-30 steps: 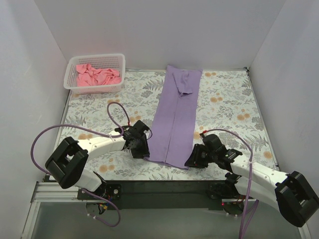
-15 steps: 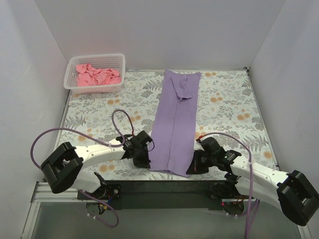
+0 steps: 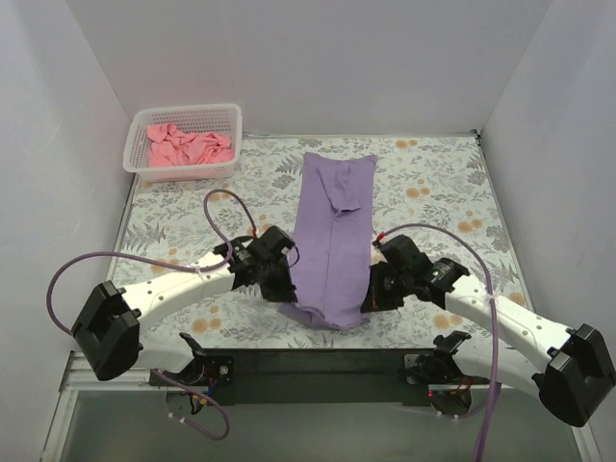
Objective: Fold and stack the t-shirts
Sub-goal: Fold the tshirt
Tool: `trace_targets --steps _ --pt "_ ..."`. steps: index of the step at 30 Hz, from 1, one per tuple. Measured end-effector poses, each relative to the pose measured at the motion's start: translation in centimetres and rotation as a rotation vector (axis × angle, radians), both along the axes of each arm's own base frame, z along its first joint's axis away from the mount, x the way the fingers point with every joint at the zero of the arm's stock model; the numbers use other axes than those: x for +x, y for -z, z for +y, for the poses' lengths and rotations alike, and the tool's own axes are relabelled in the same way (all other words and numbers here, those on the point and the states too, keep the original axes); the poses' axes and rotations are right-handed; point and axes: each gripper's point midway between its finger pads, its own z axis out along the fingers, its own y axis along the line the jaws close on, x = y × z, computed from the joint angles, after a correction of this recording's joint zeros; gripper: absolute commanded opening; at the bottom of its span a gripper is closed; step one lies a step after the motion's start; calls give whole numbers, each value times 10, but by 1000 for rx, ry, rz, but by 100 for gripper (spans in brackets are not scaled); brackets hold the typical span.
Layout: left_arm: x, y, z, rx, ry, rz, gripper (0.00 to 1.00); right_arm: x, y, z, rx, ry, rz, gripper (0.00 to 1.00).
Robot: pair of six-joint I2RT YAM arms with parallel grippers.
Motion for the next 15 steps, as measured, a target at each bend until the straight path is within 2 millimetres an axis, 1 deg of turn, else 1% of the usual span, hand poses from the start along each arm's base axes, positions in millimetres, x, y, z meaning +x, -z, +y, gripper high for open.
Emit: trace_targets --steps 1,2,4,5,7,10,13,15 --pt "23 -8 -6 -17 -23 -37 0 16 -7 1 -9 15 -40 1" --pt "39 -14 -9 -28 -41 -64 0 28 -12 1 -14 28 -70 1" --pt "79 -24 -11 -38 -82 -126 0 59 -23 -5 -44 67 -136 1" --pt "96 -27 -12 -43 -98 -158 0 77 -28 -9 -66 82 -181 1" --pt "126 -29 -10 -34 -124 -208 0 101 -34 -20 -98 120 -222 1" --pt "161 -23 -10 -16 -136 -260 0 137 -42 -32 -143 144 -296 1" --pt "184 -11 -10 2 -139 -282 0 161 -43 -37 -165 144 -338 1" --pt "195 -2 -10 12 -139 -288 0 174 -41 -40 -174 142 -359 1"
